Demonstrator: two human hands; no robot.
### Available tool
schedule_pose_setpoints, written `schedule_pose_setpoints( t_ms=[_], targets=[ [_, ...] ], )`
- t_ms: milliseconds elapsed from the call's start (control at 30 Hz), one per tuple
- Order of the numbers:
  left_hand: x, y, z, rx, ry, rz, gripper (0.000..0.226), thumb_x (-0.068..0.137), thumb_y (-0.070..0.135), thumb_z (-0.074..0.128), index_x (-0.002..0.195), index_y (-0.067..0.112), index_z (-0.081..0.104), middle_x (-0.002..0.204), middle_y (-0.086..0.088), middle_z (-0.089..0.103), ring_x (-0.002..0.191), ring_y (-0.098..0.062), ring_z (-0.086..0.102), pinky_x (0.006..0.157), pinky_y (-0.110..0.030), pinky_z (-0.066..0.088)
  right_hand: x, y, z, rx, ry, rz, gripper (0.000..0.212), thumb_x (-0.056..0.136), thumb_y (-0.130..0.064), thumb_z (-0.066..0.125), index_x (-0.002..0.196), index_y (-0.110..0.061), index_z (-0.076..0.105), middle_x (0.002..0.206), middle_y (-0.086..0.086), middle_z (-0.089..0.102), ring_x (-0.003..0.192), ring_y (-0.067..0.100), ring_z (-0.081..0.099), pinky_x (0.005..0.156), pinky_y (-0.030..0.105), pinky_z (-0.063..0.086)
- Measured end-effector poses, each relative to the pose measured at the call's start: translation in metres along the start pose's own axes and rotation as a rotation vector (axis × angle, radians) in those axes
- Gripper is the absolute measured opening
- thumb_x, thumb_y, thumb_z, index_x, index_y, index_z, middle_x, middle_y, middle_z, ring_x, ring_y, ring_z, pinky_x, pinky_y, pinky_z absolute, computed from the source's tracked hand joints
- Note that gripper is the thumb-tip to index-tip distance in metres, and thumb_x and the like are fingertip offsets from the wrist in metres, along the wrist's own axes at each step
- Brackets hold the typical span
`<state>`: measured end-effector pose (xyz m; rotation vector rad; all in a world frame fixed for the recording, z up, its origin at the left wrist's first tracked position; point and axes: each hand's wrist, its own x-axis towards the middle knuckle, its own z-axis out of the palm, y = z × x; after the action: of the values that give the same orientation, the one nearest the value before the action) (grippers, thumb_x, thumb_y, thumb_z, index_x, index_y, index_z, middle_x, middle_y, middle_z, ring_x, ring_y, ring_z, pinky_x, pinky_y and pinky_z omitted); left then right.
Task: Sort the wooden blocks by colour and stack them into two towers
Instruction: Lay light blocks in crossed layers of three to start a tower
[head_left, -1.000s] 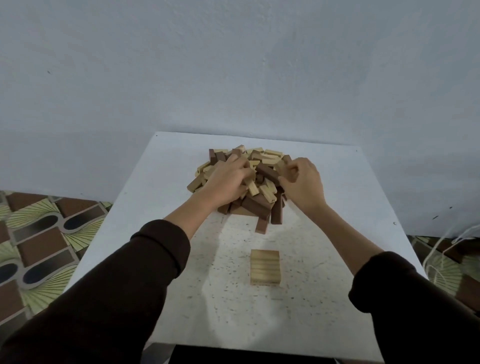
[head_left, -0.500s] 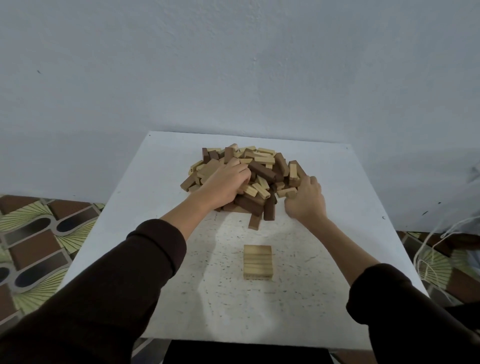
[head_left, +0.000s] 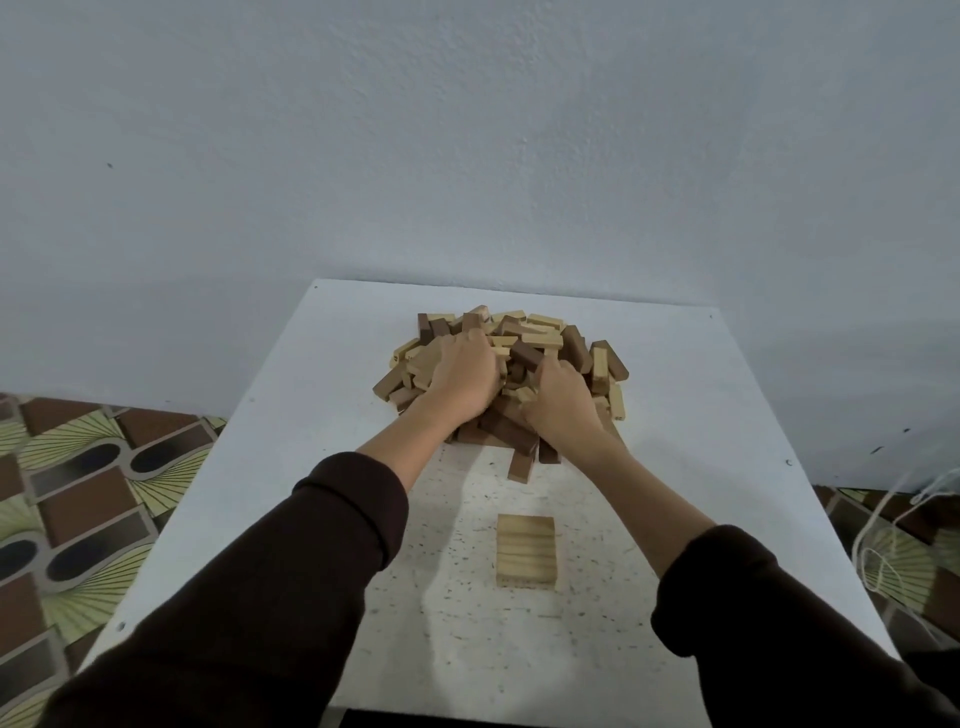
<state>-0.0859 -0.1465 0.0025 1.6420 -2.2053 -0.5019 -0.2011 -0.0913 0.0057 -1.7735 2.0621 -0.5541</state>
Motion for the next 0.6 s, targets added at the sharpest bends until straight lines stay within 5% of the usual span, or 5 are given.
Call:
schedule_pose_setpoints(
  t_ms=[233,400,600],
  targets=[
    [-0.008,0.004,-0.002,-0.01,0.29,-0.057,0.031,0.103,0.023,0.027,0.105,0.005,0.053,0.074,0.0,0.052,0.072,-0.018,0.052,0.05,-0.028,0.025,0.005,0.002,-0.002,0.145,0.081,0.02,0.023,0.093,-0.003,0.038,0.112,0.002,0.051,0.115,0.018,0.051,0.094,0.023,0.046,0.075,0.027,0.034],
    [-0.014,0.0,-0.003,-0.468,0.349,-0.28,0.027,0.102,0.02,0.032,0.103,0.003,0.052,0.084,-0.006,0.058,0.075,-0.02,0.055,0.051,-0.024,0.033,0.013,-0.007,0.001,0.106,0.009,0.002,0.033,0.092,-0.006,0.035,0.122,0.0,0.049,0.127,0.016,0.043,0.108,0.029,0.047,0.09,0.039,0.043],
    [-0.022,-0.006,-0.005,-0.806,0.321,-0.423,0.008,0.098,0.018,0.039,0.1,0.013,0.045,0.095,-0.012,0.068,0.07,-0.011,0.056,0.052,-0.019,0.038,0.017,-0.024,0.006,-0.095,0.102,0.097,0.031,0.09,-0.033,0.054,0.108,-0.008,0.051,0.095,0.004,0.058,0.078,0.021,0.05,0.062,0.03,0.038]
  ],
)
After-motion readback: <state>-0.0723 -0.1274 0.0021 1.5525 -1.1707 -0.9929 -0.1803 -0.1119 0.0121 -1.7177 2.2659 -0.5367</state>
